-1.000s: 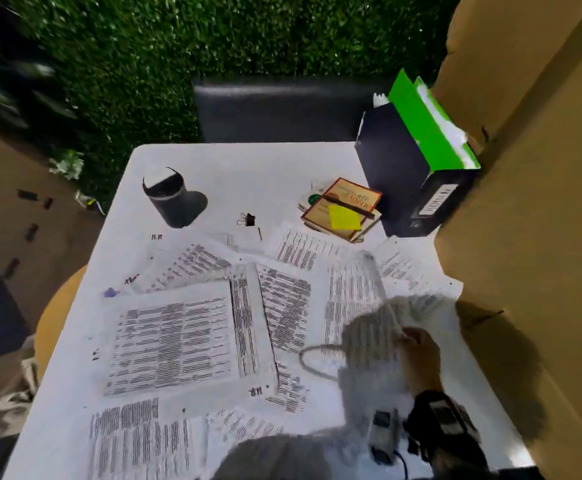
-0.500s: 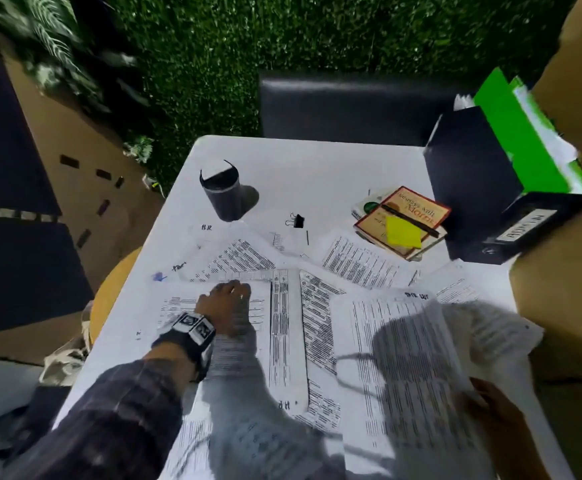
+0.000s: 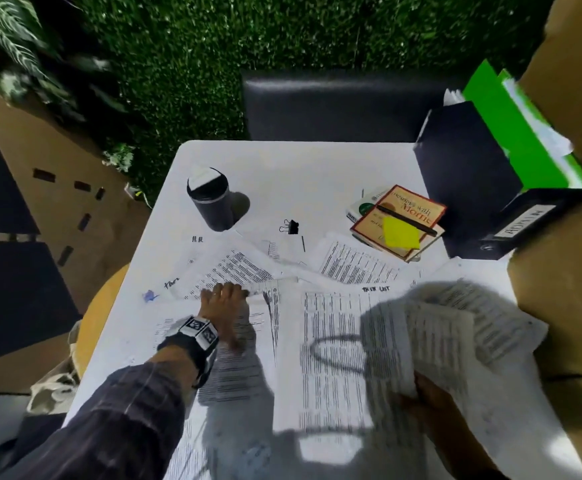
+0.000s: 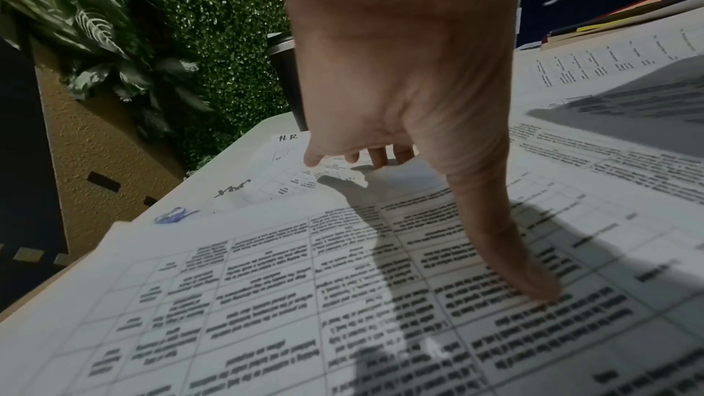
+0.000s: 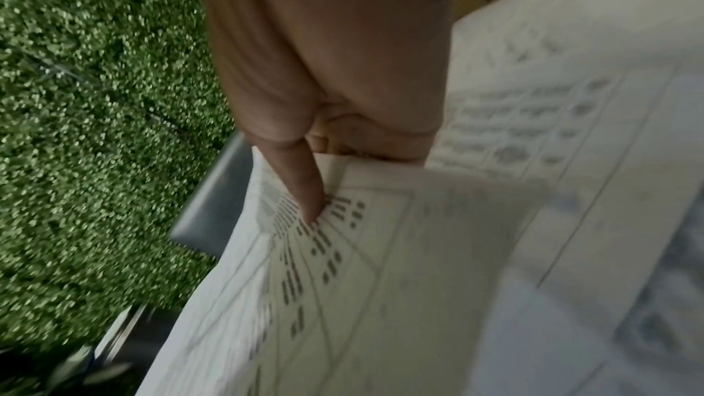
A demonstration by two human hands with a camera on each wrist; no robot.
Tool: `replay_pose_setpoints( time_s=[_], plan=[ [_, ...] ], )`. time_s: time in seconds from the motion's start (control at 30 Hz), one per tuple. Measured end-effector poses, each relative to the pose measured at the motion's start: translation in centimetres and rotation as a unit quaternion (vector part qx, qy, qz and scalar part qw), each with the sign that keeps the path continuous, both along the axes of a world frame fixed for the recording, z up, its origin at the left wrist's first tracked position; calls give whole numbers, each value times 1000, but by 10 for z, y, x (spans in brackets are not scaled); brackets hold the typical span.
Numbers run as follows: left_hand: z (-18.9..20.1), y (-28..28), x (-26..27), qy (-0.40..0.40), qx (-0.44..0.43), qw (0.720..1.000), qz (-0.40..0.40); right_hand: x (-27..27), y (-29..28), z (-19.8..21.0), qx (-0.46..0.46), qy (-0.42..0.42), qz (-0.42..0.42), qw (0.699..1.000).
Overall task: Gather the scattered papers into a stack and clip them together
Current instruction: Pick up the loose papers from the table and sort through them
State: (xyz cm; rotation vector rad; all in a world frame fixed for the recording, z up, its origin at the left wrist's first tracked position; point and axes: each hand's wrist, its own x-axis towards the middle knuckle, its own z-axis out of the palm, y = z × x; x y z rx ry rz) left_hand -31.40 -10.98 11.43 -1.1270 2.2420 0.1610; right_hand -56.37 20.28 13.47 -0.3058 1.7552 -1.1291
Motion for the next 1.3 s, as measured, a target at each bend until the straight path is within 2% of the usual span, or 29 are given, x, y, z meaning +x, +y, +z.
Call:
replay_pose_setpoints(
  time_s=[0.03, 0.1, 0.23, 0.33, 0.43, 0.53, 0.63, 0.7, 0.77, 0.87, 0.97, 1.03, 1.13, 1.27, 1.3],
  plan=[
    [-1, -1, 2, 20, -4, 1000, -5, 22, -30, 10, 16, -15, 28, 999],
    [-7, -5, 10, 57, -5, 998, -10, 44, -57, 3, 21, -6, 79, 997],
    [1, -17, 27, 195, 86, 976, 41, 78, -91, -10, 38, 83, 125, 988],
    [14, -26, 47, 254, 134, 955, 74, 102, -110, -23, 80, 156, 134, 975],
    [23, -31, 74, 325, 191, 919, 117, 115, -117, -43, 148, 188, 138, 961],
    [25, -34, 105, 406, 254, 864, 154, 124, -120, -57, 143, 203, 124, 961],
    [28, -31, 139, 466, 265, 823, 188, 133, -123, -55, 136, 205, 86, 965],
    [33, -29, 159, 506, 229, 808, 197, 136, -127, -42, 93, 181, 60, 977],
    [41, -29, 178, 538, 151, 808, 186, 133, -129, -27, 26, 135, 36, 990],
    [56, -32, 198, 579, 66, 790, 190, 123, -127, 3, -43, 84, -32, 995],
    [68, -36, 213, 610, 3, 741, 280, 112, -120, 28, -113, 54, -80, 989],
    [78, -40, 218, 602, -33, 723, 338, 107, -117, 42, -170, 21, -109, 979],
    [83, -41, 214, 611, -20, 714, 342, 111, -124, 53, -209, -4, -92, 973],
    [93, -25, 180, 612, 80, 721, 314, 143, -143, 54, -214, -10, -54, 975],
    [96, -20, 171, 625, 118, 703, 317, 152, -147, 51, -210, -11, -38, 977]
  ],
)
